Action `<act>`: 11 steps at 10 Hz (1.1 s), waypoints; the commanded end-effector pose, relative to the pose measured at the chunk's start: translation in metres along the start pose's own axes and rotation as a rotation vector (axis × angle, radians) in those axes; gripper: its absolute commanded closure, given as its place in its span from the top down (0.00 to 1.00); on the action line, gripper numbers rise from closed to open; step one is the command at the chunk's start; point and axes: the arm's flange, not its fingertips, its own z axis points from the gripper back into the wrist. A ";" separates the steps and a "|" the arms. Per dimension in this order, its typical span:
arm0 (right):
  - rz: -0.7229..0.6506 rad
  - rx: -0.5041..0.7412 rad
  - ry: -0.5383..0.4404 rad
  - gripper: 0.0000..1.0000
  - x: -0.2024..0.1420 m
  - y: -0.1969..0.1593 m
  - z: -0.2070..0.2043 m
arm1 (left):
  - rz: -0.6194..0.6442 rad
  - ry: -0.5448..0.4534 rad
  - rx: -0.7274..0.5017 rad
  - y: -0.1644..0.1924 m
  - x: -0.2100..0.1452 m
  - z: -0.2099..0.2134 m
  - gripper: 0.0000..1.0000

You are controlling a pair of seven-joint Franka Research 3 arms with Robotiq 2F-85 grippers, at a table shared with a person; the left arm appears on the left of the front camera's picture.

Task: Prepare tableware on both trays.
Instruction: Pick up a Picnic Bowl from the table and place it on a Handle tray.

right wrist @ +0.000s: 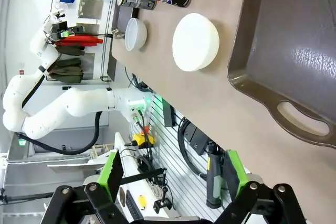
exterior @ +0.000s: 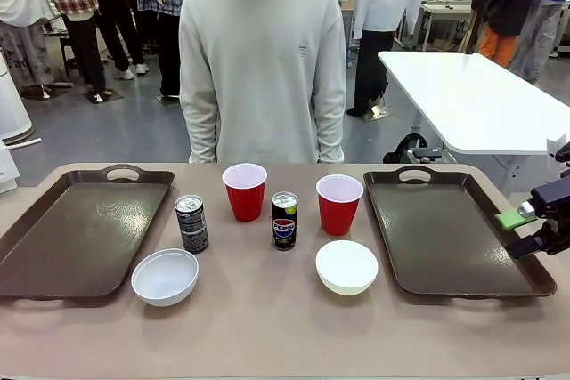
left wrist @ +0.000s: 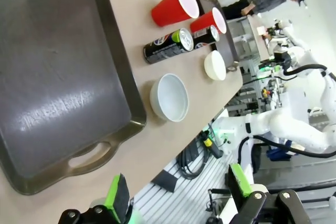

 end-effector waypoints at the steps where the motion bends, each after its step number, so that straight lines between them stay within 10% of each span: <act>1: -0.005 0.020 0.000 1.00 -0.001 -0.002 0.000 | 0.000 -0.011 -0.015 0.001 -0.001 0.002 1.00; 11: -0.005 0.020 0.000 1.00 -0.001 -0.002 0.000 | 0.000 -0.011 -0.015 0.001 -0.001 0.002 1.00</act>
